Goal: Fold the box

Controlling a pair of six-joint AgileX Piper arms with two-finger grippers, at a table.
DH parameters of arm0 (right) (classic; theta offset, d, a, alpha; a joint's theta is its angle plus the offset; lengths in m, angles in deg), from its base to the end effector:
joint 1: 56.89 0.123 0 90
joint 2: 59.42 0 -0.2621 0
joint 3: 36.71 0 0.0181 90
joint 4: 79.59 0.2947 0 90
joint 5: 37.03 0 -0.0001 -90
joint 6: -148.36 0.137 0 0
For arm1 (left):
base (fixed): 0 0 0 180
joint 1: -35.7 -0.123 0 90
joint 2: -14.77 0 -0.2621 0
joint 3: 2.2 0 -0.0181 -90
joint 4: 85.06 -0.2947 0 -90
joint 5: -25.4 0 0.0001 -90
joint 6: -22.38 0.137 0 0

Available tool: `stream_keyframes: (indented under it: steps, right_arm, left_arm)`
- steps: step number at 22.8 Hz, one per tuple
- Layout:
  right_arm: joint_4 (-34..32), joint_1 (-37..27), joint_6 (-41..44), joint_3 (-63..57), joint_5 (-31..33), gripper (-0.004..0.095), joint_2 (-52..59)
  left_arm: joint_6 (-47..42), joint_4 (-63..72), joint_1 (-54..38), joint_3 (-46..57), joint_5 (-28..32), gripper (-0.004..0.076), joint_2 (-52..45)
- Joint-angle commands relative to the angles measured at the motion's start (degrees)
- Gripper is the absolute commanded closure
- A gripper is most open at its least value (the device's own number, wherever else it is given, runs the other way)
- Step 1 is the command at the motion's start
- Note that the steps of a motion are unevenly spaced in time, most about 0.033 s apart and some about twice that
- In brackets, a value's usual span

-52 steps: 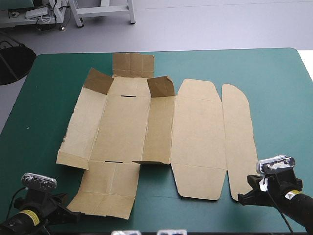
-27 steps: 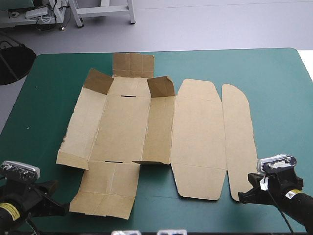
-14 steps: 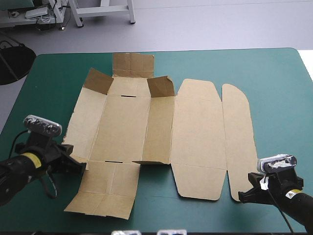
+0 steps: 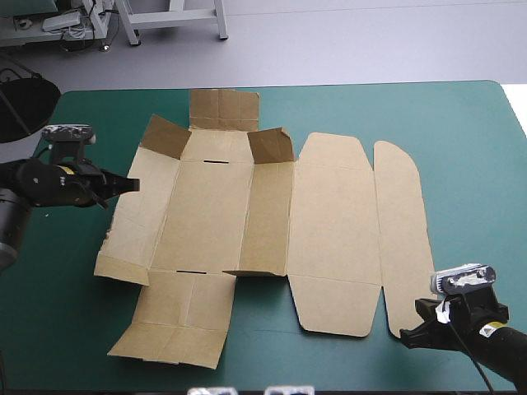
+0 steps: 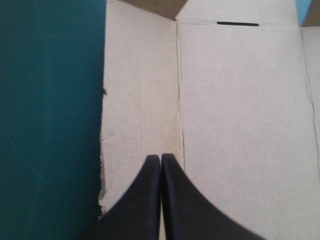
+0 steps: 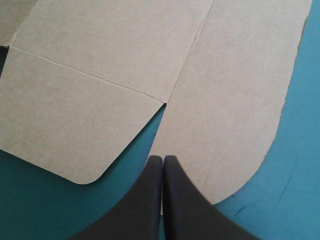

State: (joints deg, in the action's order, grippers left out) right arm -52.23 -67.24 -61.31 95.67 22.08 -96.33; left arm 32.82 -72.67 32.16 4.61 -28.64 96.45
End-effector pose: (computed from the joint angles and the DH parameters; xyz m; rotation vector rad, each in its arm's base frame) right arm 0.1690 0.0241 0.2292 -0.2666 2.3642 0.2909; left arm 0.3402 -0.0028 0.3020 0.0648 2.4636 -0.1660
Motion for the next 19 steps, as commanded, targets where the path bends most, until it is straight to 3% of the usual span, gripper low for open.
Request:
stream_keyframes:
  steps: [1,3,8,12,19]
  right_arm:
    - [1.17,0.01,-0.1,1.5,-1.8,0.0921,-0.32]
    - [1.17,0.01,-0.1,1.5,-1.8,0.0921,-0.32]
    - [1.17,0.01,-0.1,1.5,-1.91,0.0921,-0.32]
    - [1.17,0.01,-0.1,1.5,-1.91,0.0921,-0.32]
    - [1.17,0.01,-0.1,1.5,-1.91,0.0921,-0.32]
  left_arm:
    - [7.73,12.19,-9.22,-2.16,-1.11,0.0729,1.57]
    - [12.86,18.38,-17.77,-2.16,-3.55,0.0729,4.37]
    - [15.74,18.7,-25.54,-2.16,-7.01,0.0729,8.03]
    - [20.09,18.29,-26.29,-2.16,-13.78,0.0729,10.67]
    - [20.86,18.29,-26.19,-2.16,-13.76,0.0729,12.52]
